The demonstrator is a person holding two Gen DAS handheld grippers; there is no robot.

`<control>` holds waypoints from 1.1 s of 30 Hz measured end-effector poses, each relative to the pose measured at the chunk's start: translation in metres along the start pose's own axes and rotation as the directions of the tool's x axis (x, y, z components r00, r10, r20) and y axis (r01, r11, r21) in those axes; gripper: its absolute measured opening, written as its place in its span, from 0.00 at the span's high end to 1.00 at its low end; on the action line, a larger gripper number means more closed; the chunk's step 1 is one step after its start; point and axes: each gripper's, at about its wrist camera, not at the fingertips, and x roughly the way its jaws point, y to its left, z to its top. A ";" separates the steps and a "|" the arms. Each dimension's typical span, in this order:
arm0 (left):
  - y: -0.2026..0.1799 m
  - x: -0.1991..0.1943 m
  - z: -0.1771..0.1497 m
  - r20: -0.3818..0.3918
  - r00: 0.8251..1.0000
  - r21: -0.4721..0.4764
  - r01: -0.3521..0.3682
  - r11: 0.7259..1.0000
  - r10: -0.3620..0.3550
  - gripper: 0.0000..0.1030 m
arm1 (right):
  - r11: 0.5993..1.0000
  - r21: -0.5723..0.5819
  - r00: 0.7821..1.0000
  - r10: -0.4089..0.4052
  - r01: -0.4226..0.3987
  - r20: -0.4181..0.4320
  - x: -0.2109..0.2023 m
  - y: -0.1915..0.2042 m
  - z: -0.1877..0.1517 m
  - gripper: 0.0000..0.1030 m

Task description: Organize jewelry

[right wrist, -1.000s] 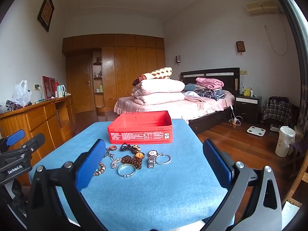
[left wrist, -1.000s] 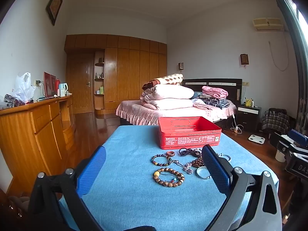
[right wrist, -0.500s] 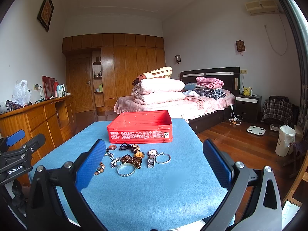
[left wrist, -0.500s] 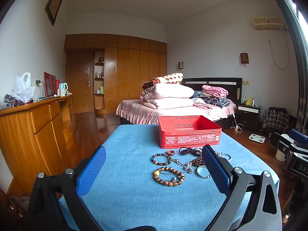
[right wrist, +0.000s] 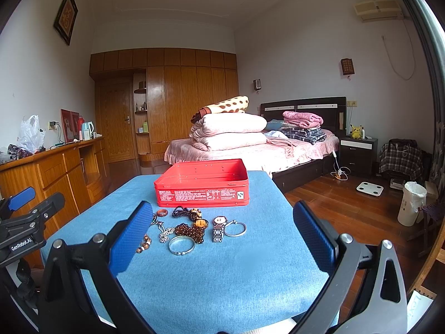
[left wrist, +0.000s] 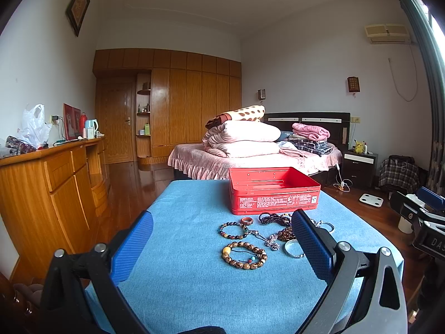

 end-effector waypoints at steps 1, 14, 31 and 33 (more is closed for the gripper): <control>0.000 0.000 0.000 -0.001 1.000 0.000 0.000 1.000 0.000 0.06 | 1.000 0.000 1.000 0.000 0.000 0.000 0.000 0.000 0.000 0.05; 0.000 0.000 0.000 0.001 1.000 0.000 0.000 1.000 0.000 0.06 | 1.000 0.000 1.000 0.001 -0.001 0.000 0.000 0.000 0.001 0.05; -0.001 0.002 -0.006 0.002 1.000 0.004 0.000 1.000 0.000 0.06 | 1.000 0.000 1.000 0.000 0.000 0.000 0.000 0.000 0.001 0.05; -0.001 0.003 -0.006 0.001 1.000 0.004 0.000 1.000 0.000 0.06 | 1.000 0.000 1.000 0.000 0.000 -0.001 0.000 0.000 0.001 0.05</control>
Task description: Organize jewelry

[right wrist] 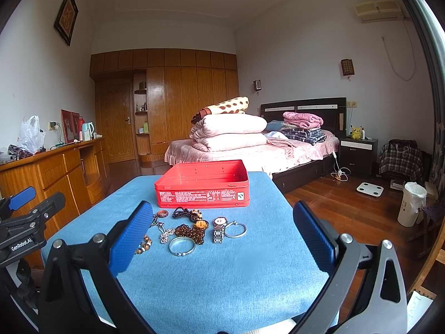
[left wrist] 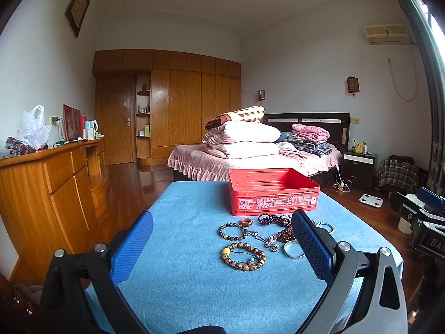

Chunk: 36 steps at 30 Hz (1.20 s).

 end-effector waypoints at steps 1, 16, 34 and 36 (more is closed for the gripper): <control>0.000 0.000 0.000 0.000 1.000 0.000 0.000 1.000 0.000 0.06 | 1.000 0.000 1.000 0.000 0.000 0.000 0.000 0.000 0.000 0.05; 0.000 0.004 0.001 -0.026 1.000 0.001 -0.004 1.000 0.004 0.06 | 1.000 -0.006 1.000 0.001 -0.001 -0.020 0.006 0.000 -0.005 0.05; 0.010 0.070 -0.029 -0.318 0.947 -0.044 0.040 0.998 -0.052 0.06 | 1.000 0.000 0.966 -0.003 0.003 -0.260 0.059 0.000 -0.031 0.05; 0.011 0.077 -0.032 -0.343 0.938 -0.040 0.032 0.999 -0.043 0.06 | 1.000 -0.012 0.958 -0.008 0.005 -0.286 0.066 0.002 -0.036 0.05</control>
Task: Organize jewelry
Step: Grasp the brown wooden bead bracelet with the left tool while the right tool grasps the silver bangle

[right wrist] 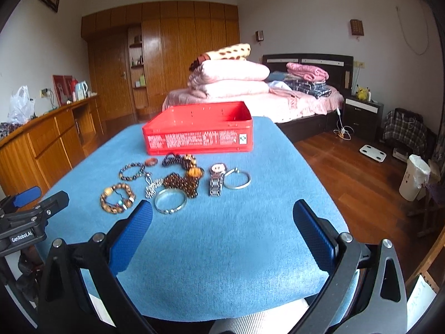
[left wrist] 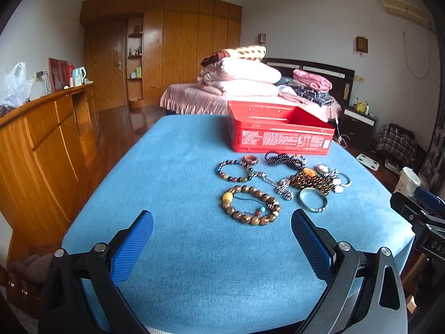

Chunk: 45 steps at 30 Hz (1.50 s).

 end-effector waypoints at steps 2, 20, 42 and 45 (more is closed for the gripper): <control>-0.001 0.008 -0.002 -0.027 1.000 0.009 0.002 1.000 -0.002 0.06 | 1.000 -0.008 1.000 -0.011 0.011 -0.024 0.009 0.000 -0.001 0.05; 0.009 0.100 0.027 -0.288 0.953 -0.044 0.085 0.995 -0.095 0.27 | 0.996 0.086 0.981 0.036 -0.020 -0.191 0.085 -0.024 0.025 0.05; 0.004 0.126 0.037 -0.381 0.917 -0.023 0.114 0.993 -0.114 0.80 | 0.997 0.037 0.960 0.075 -0.067 -0.271 0.113 -0.003 0.041 0.23; 0.005 0.126 0.036 -0.380 0.916 -0.029 0.128 0.991 -0.129 0.87 | 0.995 0.036 0.950 0.103 -0.096 -0.296 0.114 0.006 0.038 0.26</control>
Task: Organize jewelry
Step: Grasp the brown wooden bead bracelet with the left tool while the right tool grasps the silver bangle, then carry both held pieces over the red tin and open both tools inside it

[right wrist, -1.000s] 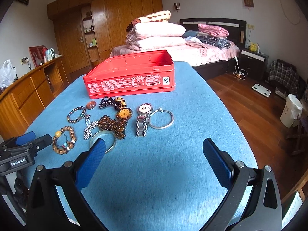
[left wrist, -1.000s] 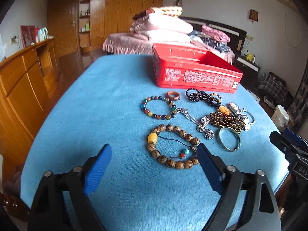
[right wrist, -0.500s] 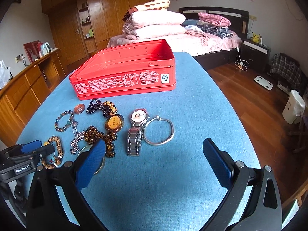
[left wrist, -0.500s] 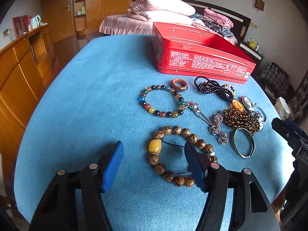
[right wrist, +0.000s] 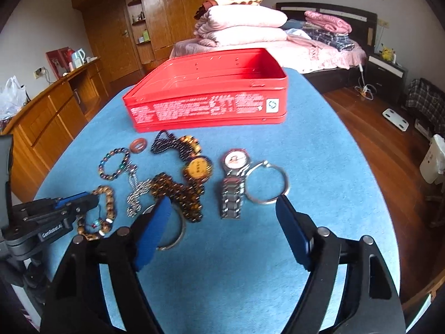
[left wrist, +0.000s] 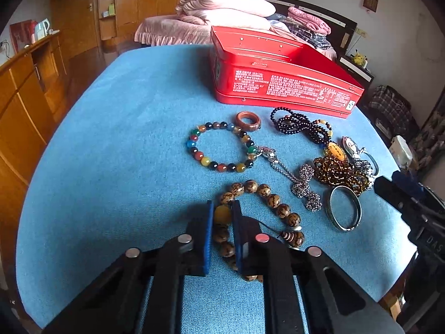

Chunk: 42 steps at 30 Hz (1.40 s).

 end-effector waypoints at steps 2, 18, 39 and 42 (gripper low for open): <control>0.001 -0.001 -0.001 0.008 1.000 0.003 0.004 1.000 -0.004 0.87 | 1.000 -0.015 1.000 0.004 -0.004 -0.005 0.000 0.006 -0.003 0.28; 0.024 -0.007 -0.003 0.041 0.997 -0.038 -0.062 0.997 0.064 0.88 | 0.994 -0.082 0.994 0.059 -0.066 -0.091 0.016 0.051 -0.014 0.33; 0.020 -0.017 -0.011 0.058 0.998 -0.055 0.000 0.998 0.003 0.88 | 0.993 -0.119 0.999 -0.011 0.005 -0.050 0.013 0.050 -0.017 0.54; 0.015 -0.021 -0.008 0.079 0.997 -0.046 0.013 0.999 -0.009 0.88 | 0.994 -0.109 0.999 -0.017 0.013 -0.034 0.007 0.044 -0.011 0.54</control>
